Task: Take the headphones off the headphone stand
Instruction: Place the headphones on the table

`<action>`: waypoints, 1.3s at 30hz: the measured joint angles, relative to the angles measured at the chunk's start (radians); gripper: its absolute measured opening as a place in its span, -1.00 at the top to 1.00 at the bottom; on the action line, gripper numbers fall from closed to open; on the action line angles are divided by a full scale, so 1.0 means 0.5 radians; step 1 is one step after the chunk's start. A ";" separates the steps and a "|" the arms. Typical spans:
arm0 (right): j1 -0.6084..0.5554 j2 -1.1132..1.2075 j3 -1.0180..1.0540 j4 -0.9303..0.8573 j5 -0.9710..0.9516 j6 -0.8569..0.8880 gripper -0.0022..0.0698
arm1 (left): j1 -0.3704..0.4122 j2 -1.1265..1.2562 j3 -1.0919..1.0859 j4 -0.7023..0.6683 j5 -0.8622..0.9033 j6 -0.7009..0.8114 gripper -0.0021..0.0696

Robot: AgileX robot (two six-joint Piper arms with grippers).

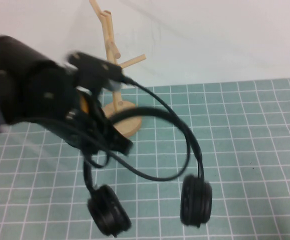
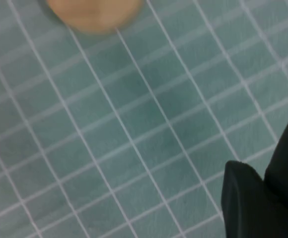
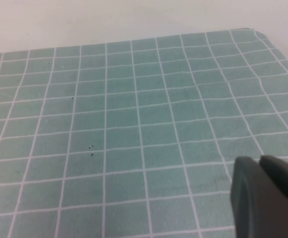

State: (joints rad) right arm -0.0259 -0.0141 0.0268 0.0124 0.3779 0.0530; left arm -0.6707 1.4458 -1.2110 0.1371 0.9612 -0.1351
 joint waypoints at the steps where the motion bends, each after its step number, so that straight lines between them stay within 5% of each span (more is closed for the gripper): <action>1: 0.000 0.000 0.000 0.000 0.000 0.000 0.96 | 0.001 0.062 0.000 -0.005 0.002 0.011 0.83; 12: 0.000 0.000 0.000 0.000 0.000 0.000 0.96 | 0.001 0.759 0.000 -0.073 -0.171 0.096 0.83; 26: 0.000 0.000 0.000 0.000 0.000 0.000 0.96 | 0.001 1.006 -0.008 -0.145 -0.265 0.391 0.80; 29: 0.000 0.000 0.000 0.000 0.000 0.000 0.96 | 0.001 1.006 -0.008 -0.145 -0.261 0.431 0.62; 36: 0.000 0.000 0.000 0.000 0.000 0.000 0.96 | 0.001 1.006 -0.020 -0.130 -0.249 0.447 -0.17; 39: 0.000 0.000 0.000 0.000 0.000 0.000 0.96 | 0.001 1.006 -0.045 -0.106 -0.196 0.442 -0.19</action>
State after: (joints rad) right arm -0.0259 -0.0141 0.0268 0.0124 0.3779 0.0530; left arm -0.6703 1.9487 -1.2336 0.0840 0.8631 0.0860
